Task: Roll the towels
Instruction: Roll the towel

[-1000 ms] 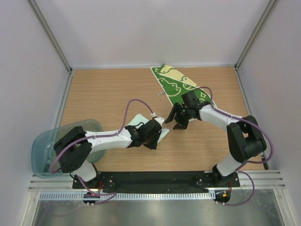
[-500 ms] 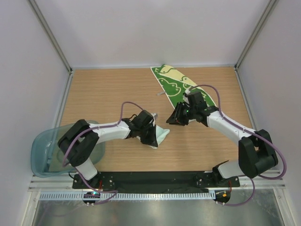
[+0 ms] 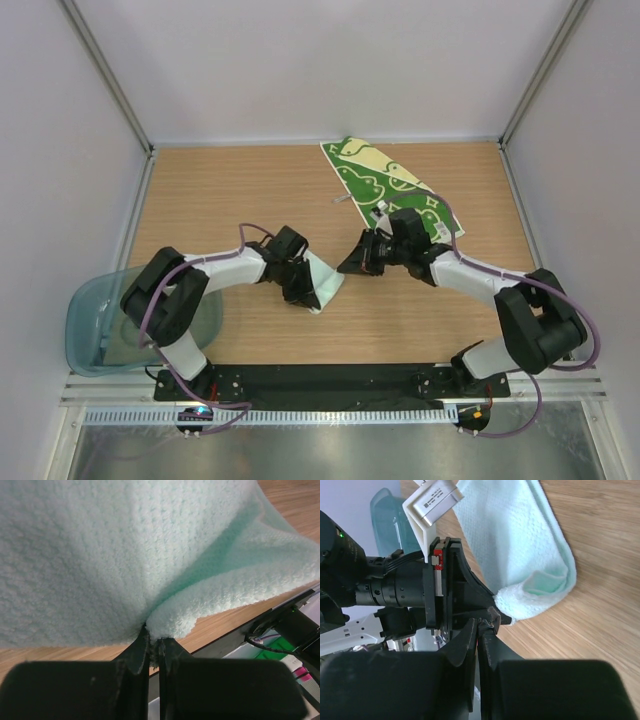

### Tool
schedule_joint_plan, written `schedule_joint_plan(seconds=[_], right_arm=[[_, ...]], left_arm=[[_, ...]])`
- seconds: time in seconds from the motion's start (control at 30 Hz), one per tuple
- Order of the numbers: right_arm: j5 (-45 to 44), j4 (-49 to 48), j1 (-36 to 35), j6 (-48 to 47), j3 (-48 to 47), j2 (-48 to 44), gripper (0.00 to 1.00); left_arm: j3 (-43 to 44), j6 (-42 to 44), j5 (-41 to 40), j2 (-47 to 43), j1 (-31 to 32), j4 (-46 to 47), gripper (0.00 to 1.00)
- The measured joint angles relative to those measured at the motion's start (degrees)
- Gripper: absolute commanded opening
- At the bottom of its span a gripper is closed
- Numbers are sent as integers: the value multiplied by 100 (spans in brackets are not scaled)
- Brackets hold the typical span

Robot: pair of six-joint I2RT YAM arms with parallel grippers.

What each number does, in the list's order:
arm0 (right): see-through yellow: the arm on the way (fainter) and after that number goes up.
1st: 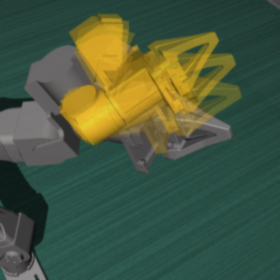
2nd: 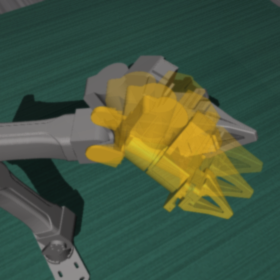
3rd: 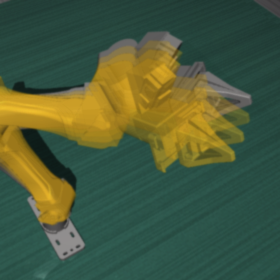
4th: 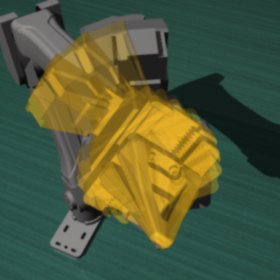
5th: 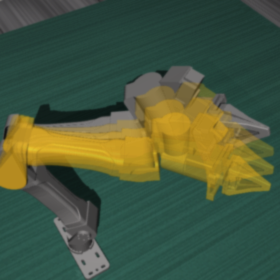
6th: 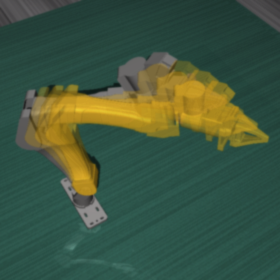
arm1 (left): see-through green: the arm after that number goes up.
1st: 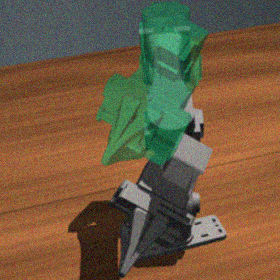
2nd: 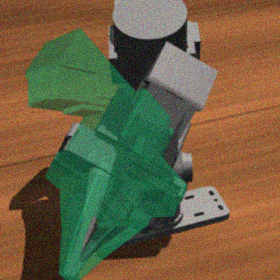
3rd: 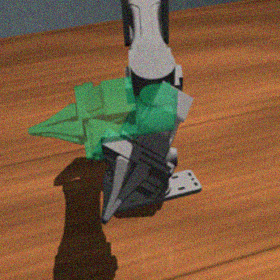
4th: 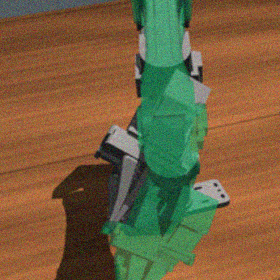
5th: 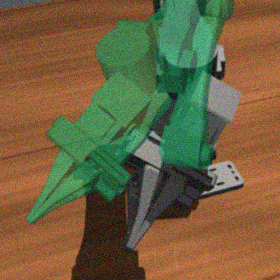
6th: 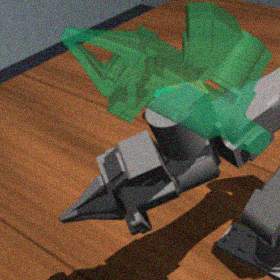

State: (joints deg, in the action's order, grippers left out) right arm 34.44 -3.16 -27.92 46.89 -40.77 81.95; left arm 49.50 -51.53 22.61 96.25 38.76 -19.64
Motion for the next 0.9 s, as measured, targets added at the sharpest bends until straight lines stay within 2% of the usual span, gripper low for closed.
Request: schedule_joint_plan(seconds=[0.37,0.77,0.9], right_arm=[[85,-1591,-503,437,192,1032,7],[-79,-2736,-529,852,291,2345,2],[-83,-3099,-522,1051,295,2520,1]], left_arm=[[142,59,254,212,-299,-243,1],[310,234,363,378,-409,-402,1],[310,245,352,378,-409,-407,8]])
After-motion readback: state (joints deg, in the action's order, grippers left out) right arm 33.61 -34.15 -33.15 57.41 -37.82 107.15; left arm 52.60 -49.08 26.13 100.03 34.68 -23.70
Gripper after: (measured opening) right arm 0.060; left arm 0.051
